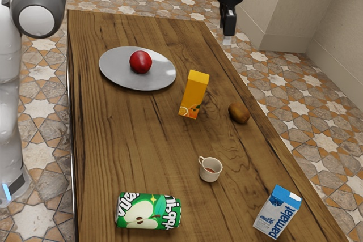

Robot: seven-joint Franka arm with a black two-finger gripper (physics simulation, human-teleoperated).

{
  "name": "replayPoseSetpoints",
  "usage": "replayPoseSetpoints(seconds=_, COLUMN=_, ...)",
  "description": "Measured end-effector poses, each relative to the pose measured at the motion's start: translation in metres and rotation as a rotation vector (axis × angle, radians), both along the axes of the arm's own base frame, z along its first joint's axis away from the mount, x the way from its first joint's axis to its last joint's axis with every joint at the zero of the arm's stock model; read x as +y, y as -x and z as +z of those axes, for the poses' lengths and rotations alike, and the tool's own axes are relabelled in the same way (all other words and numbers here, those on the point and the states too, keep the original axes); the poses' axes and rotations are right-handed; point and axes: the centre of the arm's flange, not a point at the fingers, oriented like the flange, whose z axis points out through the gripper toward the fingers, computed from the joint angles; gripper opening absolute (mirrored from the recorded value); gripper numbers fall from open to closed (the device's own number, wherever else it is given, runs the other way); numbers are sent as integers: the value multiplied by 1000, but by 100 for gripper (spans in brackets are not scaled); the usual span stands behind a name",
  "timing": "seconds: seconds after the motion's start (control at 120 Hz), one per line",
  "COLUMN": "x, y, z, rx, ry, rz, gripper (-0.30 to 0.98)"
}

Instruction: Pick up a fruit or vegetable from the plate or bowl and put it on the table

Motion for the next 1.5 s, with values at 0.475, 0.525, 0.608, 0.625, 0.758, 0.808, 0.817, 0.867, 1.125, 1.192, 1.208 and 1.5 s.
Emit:
replayPoseSetpoints(seconds=0.475, x=16, y=1, z=-5, rx=33, ry=-12, rz=-34, gripper=69)
replayPoseSetpoints(seconds=0.525, x=19, y=1, z=-10, rx=45, ry=-19, rz=-68, gripper=69)
replayPoseSetpoints(seconds=0.608, x=33, y=-2, z=-38, rx=112, ry=-52, rz=-114, gripper=68)
replayPoseSetpoints(seconds=0.625, x=37, y=-3, z=-46, rx=129, ry=-58, rz=-123, gripper=68)
replayPoseSetpoints(seconds=0.758, x=78, y=-4, z=-118, rx=244, ry=-82, rz=-175, gripper=68)
replayPoseSetpoints(seconds=0.808, x=99, y=-3, z=-132, rx=255, ry=-89, rz=-181, gripper=69)
replayPoseSetpoints(seconds=0.817, x=102, y=-3, z=-134, rx=258, ry=-90, rz=-182, gripper=69)
replayPoseSetpoints(seconds=0.867, x=119, y=-1, z=-151, rx=269, ry=-94, rz=-194, gripper=69)
replayPoseSetpoints(seconds=1.125, x=215, y=20, z=-167, rx=239, ry=-133, rz=-186, gripper=69)
replayPoseSetpoints(seconds=1.192, x=236, y=25, z=-172, rx=242, ry=-138, rz=-182, gripper=69)
replayPoseSetpoints(seconds=1.208, x=238, y=25, z=-174, rx=244, ry=-139, rz=-187, gripper=69)
replayPoseSetpoints(seconds=1.5, x=229, y=30, z=-224, rx=292, ry=-97, rz=-308, gripper=69)
